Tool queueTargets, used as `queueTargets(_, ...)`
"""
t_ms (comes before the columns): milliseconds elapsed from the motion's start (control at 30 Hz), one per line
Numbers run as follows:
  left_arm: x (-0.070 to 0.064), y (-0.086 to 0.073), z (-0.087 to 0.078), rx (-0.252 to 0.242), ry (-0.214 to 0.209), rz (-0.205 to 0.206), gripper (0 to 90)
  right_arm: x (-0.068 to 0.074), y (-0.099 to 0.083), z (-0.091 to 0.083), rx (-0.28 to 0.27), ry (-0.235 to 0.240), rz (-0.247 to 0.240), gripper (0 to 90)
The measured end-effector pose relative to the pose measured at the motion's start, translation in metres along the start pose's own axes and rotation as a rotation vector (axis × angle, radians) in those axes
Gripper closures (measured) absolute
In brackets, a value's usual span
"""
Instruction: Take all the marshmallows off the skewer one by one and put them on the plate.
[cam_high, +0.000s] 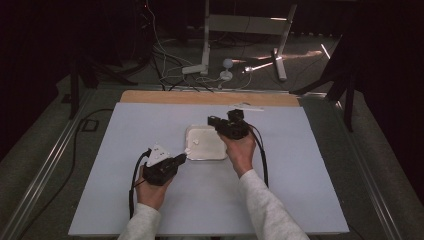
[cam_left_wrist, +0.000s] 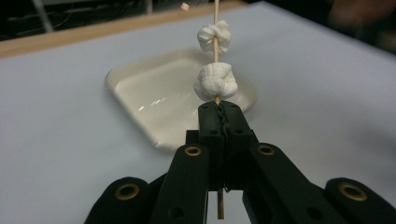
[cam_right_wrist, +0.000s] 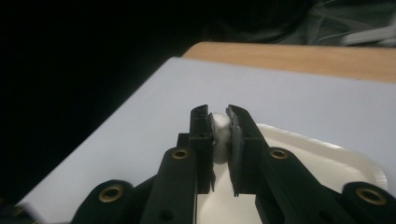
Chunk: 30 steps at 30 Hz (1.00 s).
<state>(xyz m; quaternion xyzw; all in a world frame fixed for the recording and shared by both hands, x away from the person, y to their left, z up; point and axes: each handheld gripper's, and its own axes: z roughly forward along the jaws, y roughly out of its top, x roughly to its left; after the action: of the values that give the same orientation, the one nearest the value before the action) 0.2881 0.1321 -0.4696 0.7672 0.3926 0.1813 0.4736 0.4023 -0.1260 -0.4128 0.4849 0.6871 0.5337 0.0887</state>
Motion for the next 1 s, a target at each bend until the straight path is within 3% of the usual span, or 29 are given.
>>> queueTargets(33, 0.003, -0.003, -0.001, -0.003, -0.007, -0.023, 90.0, -0.007, 0.004, -0.005, -0.015, 0.007, 0.027, 81.9)
queueTargets(100, 0.007, -0.001, -0.002, -0.029, -0.013, -0.052, 90.0, -0.009, 0.009, -0.009, 0.025, 0.034, -0.017, 81.3)
queueTargets(133, 0.007, -0.001, -0.002, -0.029, -0.013, -0.052, 90.0, -0.006, 0.009, -0.011, 0.031, 0.03, -0.053, 81.0)
queueTargets(233, 0.004, 0.002, -0.001, -0.031, -0.007, -0.048, 89.9, -0.003, 0.006, -0.009, 0.052, 0.035, -0.094, 79.9)
queueTargets(333, 0.004, 0.001, -0.001, -0.032, -0.004, -0.041, 89.9, -0.004, 0.002, -0.005, 0.064, 0.04, -0.093, 79.0)
queueTargets(467, 0.006, 0.001, -0.001, -0.039, 0.001, -0.055, 89.8, -0.006, -0.007, 0.001, 0.107, 0.018, -0.131, 77.4)
queueTargets(767, 0.008, 0.0, 0.0, -0.035, 0.003, -0.066, 89.6, -0.023, -0.029, 0.017, 0.192, -0.034, -0.105, 71.5)
queueTargets(833, 0.008, -0.001, 0.001, -0.03, 0.004, -0.067, 89.6, -0.028, -0.033, 0.019, 0.207, -0.04, -0.085, 62.8)
queueTargets(1000, 0.008, -0.001, 0.001, -0.028, 0.007, -0.073, 89.7, -0.031, -0.034, 0.018, 0.206, -0.039, -0.061, 52.2)
